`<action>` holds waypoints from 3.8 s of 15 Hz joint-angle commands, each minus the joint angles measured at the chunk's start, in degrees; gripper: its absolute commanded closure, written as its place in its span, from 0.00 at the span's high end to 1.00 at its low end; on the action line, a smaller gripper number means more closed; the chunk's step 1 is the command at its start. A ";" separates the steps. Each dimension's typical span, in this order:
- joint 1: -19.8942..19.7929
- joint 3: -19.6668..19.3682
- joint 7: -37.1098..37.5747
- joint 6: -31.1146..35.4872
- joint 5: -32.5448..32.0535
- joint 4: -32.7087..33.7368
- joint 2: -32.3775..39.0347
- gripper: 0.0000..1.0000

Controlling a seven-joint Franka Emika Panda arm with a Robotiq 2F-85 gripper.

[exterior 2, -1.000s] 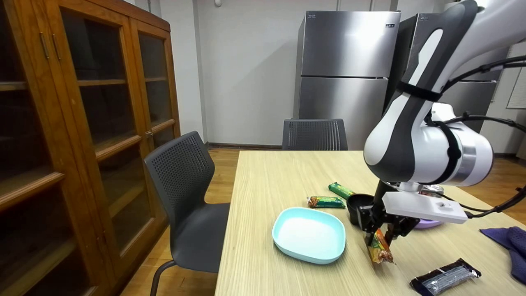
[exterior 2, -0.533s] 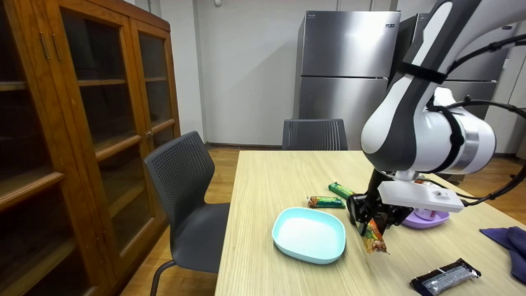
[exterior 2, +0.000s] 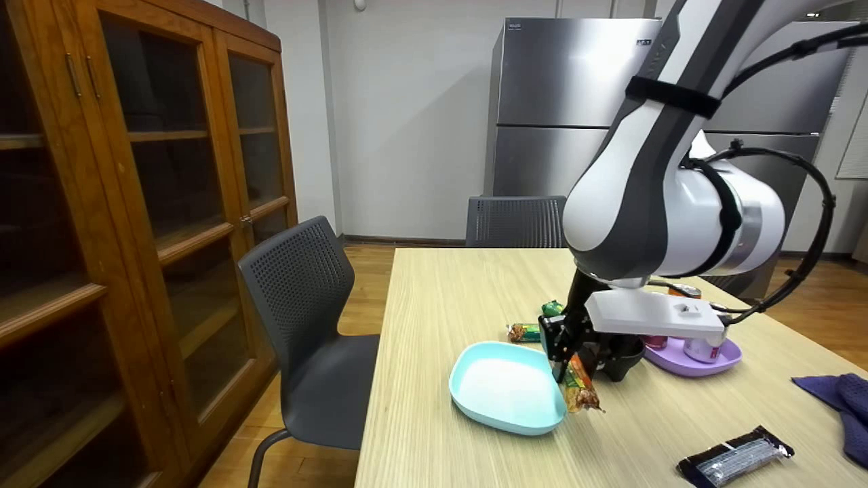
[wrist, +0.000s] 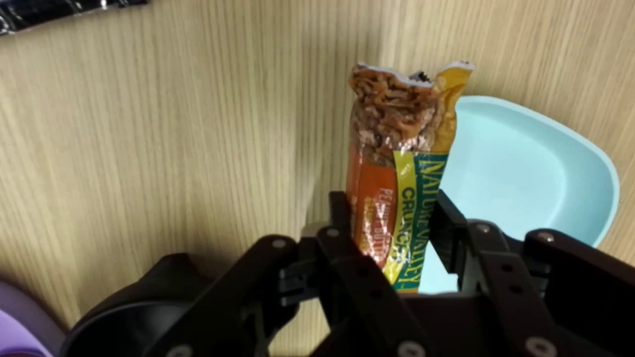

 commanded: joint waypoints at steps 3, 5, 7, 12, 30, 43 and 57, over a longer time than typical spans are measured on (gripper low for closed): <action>5.76 -1.41 4.69 -3.07 -2.98 2.44 -0.20 0.18; 6.91 -1.55 5.32 -3.77 -3.32 4.19 0.89 0.18; 7.42 -1.45 5.60 -4.71 -3.52 6.32 2.21 0.18; 7.61 -1.22 5.59 -6.82 -3.50 12.75 6.79 0.18; 9.57 -1.29 7.68 -9.15 -2.90 23.43 15.37 0.84; 8.15 -2.84 5.47 -8.43 -4.36 22.94 12.87 1.00; 0.11 0.07 -7.61 -8.82 -11.46 24.74 12.88 1.00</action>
